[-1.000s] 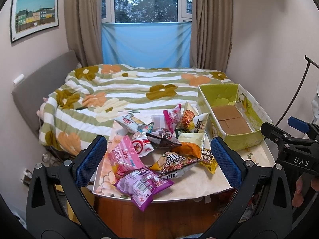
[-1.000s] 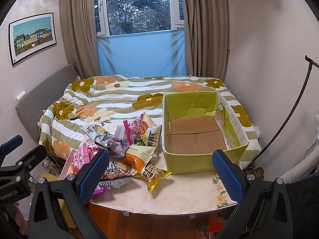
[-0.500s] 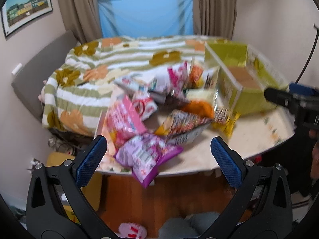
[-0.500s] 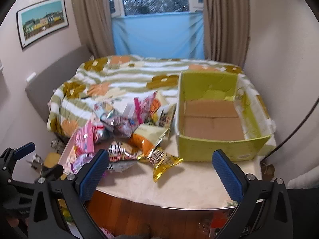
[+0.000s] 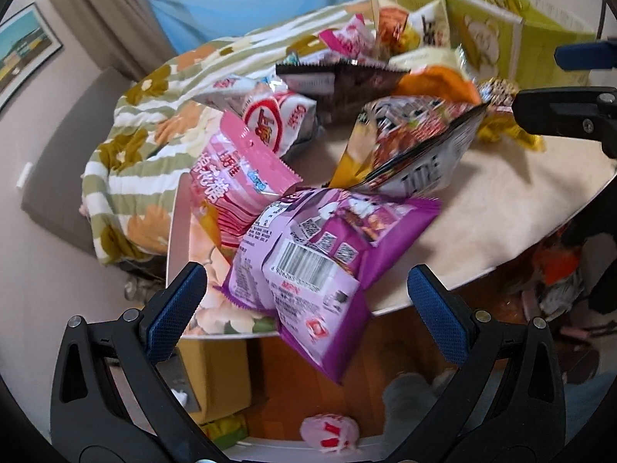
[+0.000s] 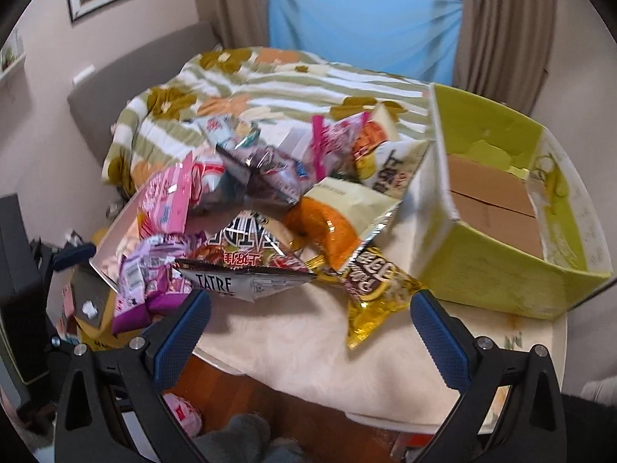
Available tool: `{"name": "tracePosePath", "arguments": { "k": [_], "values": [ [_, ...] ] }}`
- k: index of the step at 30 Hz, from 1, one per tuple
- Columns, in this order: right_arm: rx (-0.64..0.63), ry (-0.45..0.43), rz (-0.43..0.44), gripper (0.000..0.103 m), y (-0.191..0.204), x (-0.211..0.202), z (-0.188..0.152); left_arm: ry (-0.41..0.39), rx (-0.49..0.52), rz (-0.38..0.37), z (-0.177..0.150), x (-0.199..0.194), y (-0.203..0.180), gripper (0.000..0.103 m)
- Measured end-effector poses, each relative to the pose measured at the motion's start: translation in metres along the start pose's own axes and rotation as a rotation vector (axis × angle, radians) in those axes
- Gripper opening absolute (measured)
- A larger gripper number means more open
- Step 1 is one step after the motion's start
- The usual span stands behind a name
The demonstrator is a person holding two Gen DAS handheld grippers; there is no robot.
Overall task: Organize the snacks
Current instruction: 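Grasp the purple snack bag with the left tool while the right tool grasps the TATRE chips bag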
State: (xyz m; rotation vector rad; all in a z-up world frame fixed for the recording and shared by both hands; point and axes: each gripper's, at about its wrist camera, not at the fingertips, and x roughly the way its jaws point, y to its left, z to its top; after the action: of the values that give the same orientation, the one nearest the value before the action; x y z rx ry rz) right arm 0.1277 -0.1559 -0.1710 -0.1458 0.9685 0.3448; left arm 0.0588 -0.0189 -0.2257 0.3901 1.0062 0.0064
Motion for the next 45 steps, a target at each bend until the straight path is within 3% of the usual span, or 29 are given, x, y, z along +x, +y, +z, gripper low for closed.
{"name": "tracePosePath", "arguments": {
  "k": [8, 12, 16, 27, 35, 38, 45],
  "values": [
    [-0.118, 0.049, 0.001, 0.103, 0.018, 0.036, 0.006, 0.039, 0.081, -0.037, 0.006, 0.039, 0.002, 0.103],
    [-0.185, 0.068, 0.026, 0.103, 0.026, 0.050, 0.009, 0.051, 0.118, -0.066, 0.008, 0.049, 0.002, 0.083],
    [-0.254, 0.077, 0.044, 0.103, 0.034, 0.062, 0.011, 0.061, 0.137, -0.092, 0.008, 0.051, 0.007, 0.075],
    [-0.342, 0.104, 0.096, 0.103, 0.040, 0.086, 0.018, 0.119, 0.005, -0.236, 0.014, 0.063, 0.049, 0.067],
    [-0.359, 0.107, 0.111, 0.103, 0.055, 0.109, 0.019, 0.120, -0.002, -0.268, 0.013, 0.069, 0.058, 0.066],
    [-0.353, 0.108, 0.115, 0.098, 0.058, 0.115, 0.020, 0.123, -0.002, -0.281, 0.015, 0.069, 0.059, 0.066],
    [-0.315, 0.114, 0.129, 0.074, 0.059, 0.123, 0.026, 0.117, -0.013, -0.323, 0.018, 0.063, 0.061, 0.062]
  ]
}}
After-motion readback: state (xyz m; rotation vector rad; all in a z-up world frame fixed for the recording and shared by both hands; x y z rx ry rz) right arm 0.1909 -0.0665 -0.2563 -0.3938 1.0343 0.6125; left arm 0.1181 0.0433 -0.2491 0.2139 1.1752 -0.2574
